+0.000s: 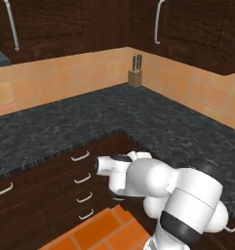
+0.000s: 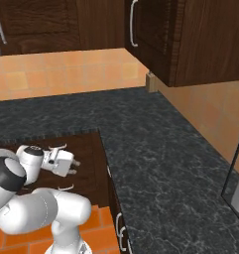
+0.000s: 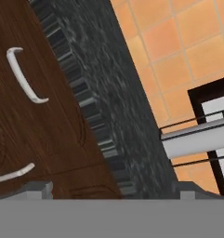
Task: Take a straw from the drawer in front and place it inside the glass cup on the dining counter.
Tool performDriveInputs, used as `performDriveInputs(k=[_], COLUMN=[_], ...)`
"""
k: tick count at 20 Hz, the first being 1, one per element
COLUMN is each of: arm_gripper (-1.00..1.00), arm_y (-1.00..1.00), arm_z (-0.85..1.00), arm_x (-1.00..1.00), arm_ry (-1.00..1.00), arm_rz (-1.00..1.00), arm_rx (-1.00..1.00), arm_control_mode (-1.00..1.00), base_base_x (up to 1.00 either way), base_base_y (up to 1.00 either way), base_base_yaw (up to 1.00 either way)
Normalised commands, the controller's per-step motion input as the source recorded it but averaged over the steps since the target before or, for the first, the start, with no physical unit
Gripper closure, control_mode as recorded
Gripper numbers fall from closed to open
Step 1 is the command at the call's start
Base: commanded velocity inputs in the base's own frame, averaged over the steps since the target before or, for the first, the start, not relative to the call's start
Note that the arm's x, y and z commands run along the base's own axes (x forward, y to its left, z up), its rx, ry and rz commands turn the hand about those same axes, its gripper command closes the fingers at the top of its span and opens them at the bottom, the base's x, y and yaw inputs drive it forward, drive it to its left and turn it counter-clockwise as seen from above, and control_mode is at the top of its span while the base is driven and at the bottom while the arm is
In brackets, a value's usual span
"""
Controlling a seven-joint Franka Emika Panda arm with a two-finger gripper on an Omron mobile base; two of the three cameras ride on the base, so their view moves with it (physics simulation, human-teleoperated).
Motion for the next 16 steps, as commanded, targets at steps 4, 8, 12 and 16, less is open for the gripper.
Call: performDriveInputs(k=[4,8,12,16], arm_gripper=[-1.00,-1.00,-1.00,-1.00], arm_y=[-0.33,-0.32,-0.19,-0.13], arm_z=[-0.34,-0.33,-0.31,-0.36], arm_x=[0.28,0.39,0.45,0.34], arm_ry=[0.00,0.00,0.00,0.00], arm_rz=[0.00,0.00,0.00,0.00], arm_rx=[0.00,0.00,0.00,-0.02], arm_control_mode=[-1.00,-1.00,-1.00,-1.00], base_base_x=[0.00,0.00,0.00,0.00], base_base_y=[0.00,0.00,0.00,0.00], base_base_yaw=[0.00,0.00,0.00,0.00])
